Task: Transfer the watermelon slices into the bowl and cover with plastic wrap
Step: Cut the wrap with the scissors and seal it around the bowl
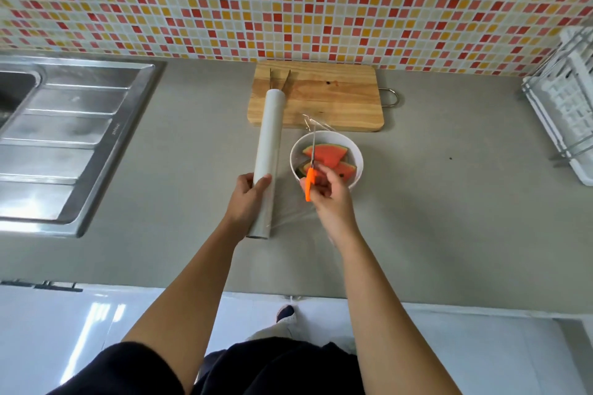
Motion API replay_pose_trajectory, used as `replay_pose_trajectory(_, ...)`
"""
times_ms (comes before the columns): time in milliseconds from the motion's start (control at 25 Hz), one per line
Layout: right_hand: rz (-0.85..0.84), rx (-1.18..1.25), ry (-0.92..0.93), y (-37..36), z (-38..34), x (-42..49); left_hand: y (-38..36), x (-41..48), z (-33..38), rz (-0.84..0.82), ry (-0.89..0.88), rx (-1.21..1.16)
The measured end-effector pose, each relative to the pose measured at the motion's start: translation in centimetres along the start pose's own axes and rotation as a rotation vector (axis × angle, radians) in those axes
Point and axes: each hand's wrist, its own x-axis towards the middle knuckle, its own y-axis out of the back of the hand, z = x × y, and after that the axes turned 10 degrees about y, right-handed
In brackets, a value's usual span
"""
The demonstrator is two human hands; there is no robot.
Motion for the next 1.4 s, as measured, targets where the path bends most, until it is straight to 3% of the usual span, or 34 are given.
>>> replay_pose_trajectory(640,-0.187,-0.133,-0.137,-1.9,2.5,-12.3,0.4,-1.1,-0.5,-0.061,-0.045,-0.059)
replay_pose_trajectory(960,-0.11,0.006,-0.264,-3.4,2.5,-15.4,0.4,-0.9,-1.1,-0.082,-0.066,-0.066)
replay_pose_trajectory(1160,-0.142,-0.029,-0.372,-3.4,3.2,-17.1,0.5,-0.5,-1.3,-0.097,-0.069,-0.063)
replay_pose_trajectory(1400,-0.132,0.008,-0.38,-4.3,3.4,-15.6,0.7,-0.3,-1.5,-0.111,-0.079,-0.063)
